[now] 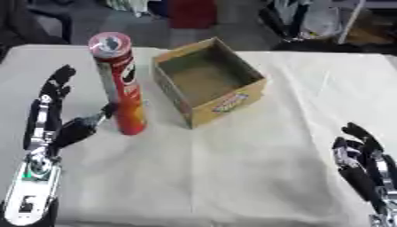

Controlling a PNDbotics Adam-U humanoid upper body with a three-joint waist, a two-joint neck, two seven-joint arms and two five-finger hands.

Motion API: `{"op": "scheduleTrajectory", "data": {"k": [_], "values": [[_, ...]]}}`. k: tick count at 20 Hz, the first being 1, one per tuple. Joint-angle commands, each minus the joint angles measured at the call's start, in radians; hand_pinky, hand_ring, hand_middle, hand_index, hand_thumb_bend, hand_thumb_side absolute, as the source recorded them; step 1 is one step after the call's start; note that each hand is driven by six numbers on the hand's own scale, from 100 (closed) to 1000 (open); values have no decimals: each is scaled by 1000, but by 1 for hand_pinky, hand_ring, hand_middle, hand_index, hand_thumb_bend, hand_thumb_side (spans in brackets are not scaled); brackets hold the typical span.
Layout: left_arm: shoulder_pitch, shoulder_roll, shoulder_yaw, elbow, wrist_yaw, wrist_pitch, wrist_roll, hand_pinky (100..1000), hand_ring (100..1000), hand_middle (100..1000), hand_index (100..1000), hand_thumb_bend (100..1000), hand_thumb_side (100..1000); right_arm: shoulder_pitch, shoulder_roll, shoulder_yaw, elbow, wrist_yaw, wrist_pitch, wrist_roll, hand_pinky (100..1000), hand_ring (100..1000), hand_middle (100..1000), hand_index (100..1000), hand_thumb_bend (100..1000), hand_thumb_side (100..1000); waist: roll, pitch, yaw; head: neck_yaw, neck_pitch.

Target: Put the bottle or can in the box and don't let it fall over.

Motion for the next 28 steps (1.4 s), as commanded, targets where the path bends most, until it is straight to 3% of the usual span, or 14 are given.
{"op": "scheduleTrajectory", "data": {"k": [1,14,20,28], "values": [[-8,18,-7,-18,8,-1,-8,1000,990,856,932,737,218,-9,-18,-6,-16,2,0,-4,690,774,841,921,100,559,2,-11,-1,2,-10],[-31,35,-48,21,51,1,-41,1000,990,853,933,743,237,-10,-17,-3,-16,1,-1,-2,690,774,841,921,100,559,3,-12,-8,4,-12],[-82,56,-75,86,102,31,-50,1000,992,851,933,750,244,-11,-17,-1,-15,1,-2,1,690,774,841,921,100,558,3,-13,-14,3,-15],[-129,70,-88,127,79,81,-3,1000,993,851,934,760,249,-12,-16,0,-15,0,-3,2,689,774,841,921,100,559,3,-13,-20,4,-17]]}}
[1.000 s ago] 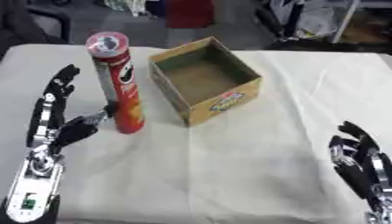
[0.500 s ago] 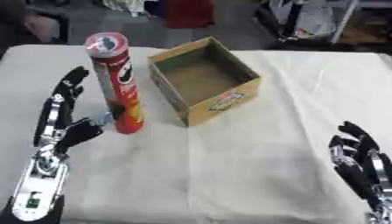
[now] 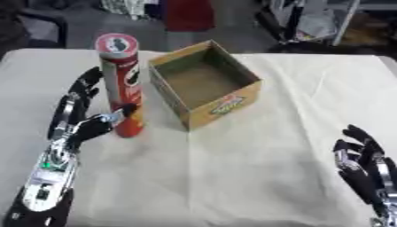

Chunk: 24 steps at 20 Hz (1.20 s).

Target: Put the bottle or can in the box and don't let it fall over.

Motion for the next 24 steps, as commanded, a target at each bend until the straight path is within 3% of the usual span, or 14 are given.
{"op": "scheduleTrajectory", "data": {"k": [1,2,3,13,24], "values": [[-15,25,-2,-12,-18,13,23,1000,995,853,935,763,251,-12,-16,-1,-15,0,-3,1,690,774,841,921,100,559,2,-10,-2,1,-9],[-14,24,-1,-14,-24,16,28,1000,995,856,935,723,271,-12,-16,-1,-15,0,-3,1,690,774,841,921,100,553,3,-10,-1,0,-9],[-12,25,1,-17,-30,19,34,1000,996,855,936,767,255,-12,-16,-1,-15,0,-3,1,690,774,841,921,100,560,3,-10,-1,0,-9],[-28,34,-1,23,-48,74,99,1000,996,856,936,775,255,-12,-16,0,-13,0,-3,3,690,774,840,921,100,559,2,-12,0,2,-12],[-105,58,-9,168,16,47,83,1000,997,855,937,776,252,-12,-15,2,-12,-1,-3,5,690,774,840,921,100,559,0,-13,-6,4,-12]]}}
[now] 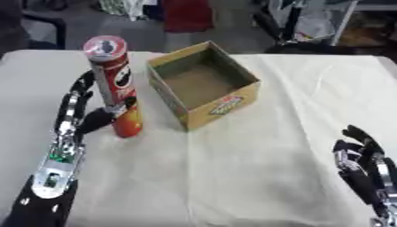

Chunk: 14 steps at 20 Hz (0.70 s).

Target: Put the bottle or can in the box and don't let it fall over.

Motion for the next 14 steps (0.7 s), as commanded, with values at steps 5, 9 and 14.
{"op": "scheduleTrajectory", "data": {"k": [5,9,14], "values": [[-63,42,-15,97,55,-26,-29,1000,996,849,930,778,255,-12,-14,3,-11,-1,-2,3,690,774,840,921,100,559,0,-10,-7,5,-10],[-84,48,-25,147,60,-31,-43,1000,994,837,918,770,243,-12,-14,4,-11,-2,-2,4,690,774,840,921,100,560,0,-10,-11,7,-9],[-104,57,-43,197,60,-36,-68,1000,991,809,894,733,202,-13,-14,5,-10,-3,-3,5,690,773,839,921,100,559,0,-11,-14,9,-9]]}}
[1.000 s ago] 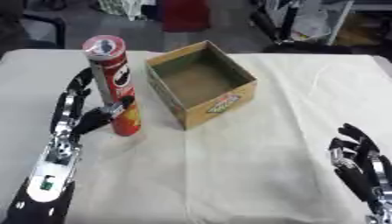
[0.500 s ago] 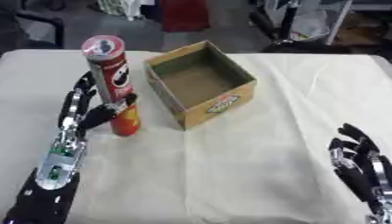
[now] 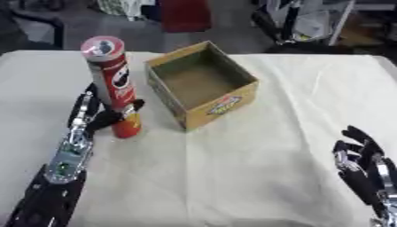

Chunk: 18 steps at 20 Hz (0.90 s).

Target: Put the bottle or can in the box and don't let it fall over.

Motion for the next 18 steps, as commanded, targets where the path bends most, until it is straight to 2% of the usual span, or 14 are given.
{"op": "scheduleTrajectory", "data": {"k": [1,3,6,7,8,9,10,15,18], "values": [[-27,33,-15,18,8,-5,-23,1000,990,796,883,709,175,-13,-14,0,-10,-3,-1,3,690,773,839,921,100,559,0,-11,-3,2,-9],[-32,37,-24,37,10,-7,-38,1000,984,749,846,657,120,-13,-14,0,-10,-3,-1,4,690,773,839,921,100,558,0,-12,-4,3,-9],[-38,38,-36,55,23,-12,-58,1000,961,606,739,494,100,-13,-14,0,-11,-3,-1,4,690,773,839,921,100,558,0,-12,-5,3,-10],[-39,39,-38,58,28,-14,-62,1000,928,499,646,405,100,-13,-13,0,-11,-3,-1,4,690,773,839,921,100,558,0,-12,-5,3,-10],[-40,39,-39,60,34,-14,-63,1000,903,442,579,360,100,-14,-13,0,-11,-3,-2,5,690,773,839,921,100,558,0,-12,-6,3,-10],[-41,41,-41,60,41,-15,-63,1000,903,442,579,360,100,-14,-13,1,-11,-3,-2,5,690,773,839,921,100,558,0,-12,-6,4,-10],[-42,42,-43,58,47,-17,-61,1000,882,365,490,312,100,-13,-13,0,-10,-3,-2,5,690,773,839,921,100,559,0,-12,-6,4,-9],[-60,54,-49,31,69,-27,-49,1000,900,351,479,314,100,-13,-14,1,-10,-4,-2,5,690,773,839,921,100,559,1,-13,-8,4,-8],[-102,68,-61,9,89,-29,-51,1000,901,349,476,314,100,-12,-14,3,-10,-4,-2,7,690,773,839,921,100,559,1,-14,-11,8,-7]]}}
